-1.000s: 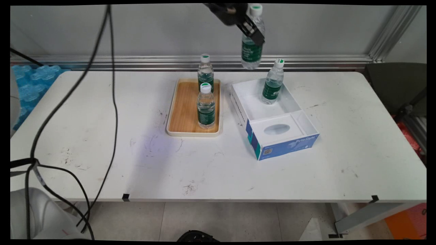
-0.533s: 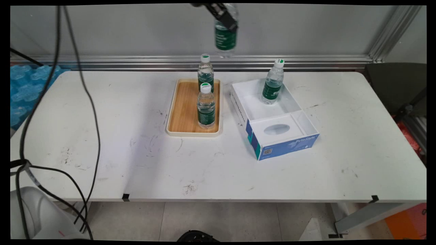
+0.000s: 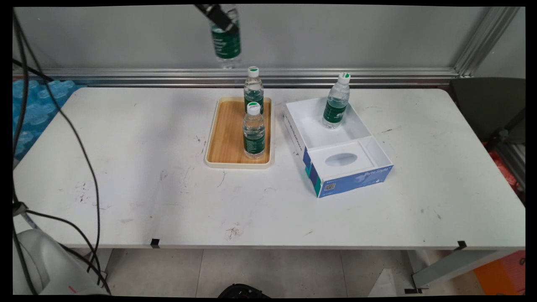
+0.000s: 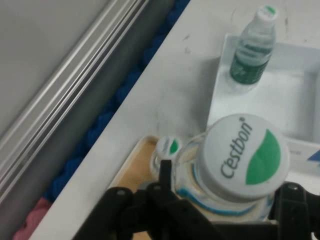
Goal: Place the picked object on the tray
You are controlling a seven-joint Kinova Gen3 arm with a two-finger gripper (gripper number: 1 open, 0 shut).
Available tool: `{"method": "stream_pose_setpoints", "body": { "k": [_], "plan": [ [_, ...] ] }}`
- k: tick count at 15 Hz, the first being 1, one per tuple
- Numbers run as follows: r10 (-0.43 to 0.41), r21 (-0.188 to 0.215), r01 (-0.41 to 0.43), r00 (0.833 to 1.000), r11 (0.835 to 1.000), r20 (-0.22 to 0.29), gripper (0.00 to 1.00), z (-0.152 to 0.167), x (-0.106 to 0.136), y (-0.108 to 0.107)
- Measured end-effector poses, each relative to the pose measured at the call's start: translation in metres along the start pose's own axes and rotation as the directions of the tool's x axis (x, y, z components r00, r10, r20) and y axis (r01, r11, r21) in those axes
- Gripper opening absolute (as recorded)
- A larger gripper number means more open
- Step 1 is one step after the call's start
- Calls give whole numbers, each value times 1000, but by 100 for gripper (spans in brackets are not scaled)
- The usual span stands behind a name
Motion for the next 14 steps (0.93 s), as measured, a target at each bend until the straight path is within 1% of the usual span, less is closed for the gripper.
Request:
{"method": "stream_pose_setpoints", "body": {
  "k": [3, 5, 8, 12, 14],
  "plan": [
    [-17, 3, 17, 1000, 1000, 0, 0, 0, -25, -16],
    [-24, 3, 24, 1000, 1000, -4, 0, 6, -43, -27],
    [-27, 3, 27, 1000, 1000, -14, 0, 25, -66, -41],
    [-24, -6, 24, 999, 1000, -26, 0, 61, -94, -60],
    [-19, -12, 19, 999, 1000, -28, 0, 74, -102, -64]
  ]
}}
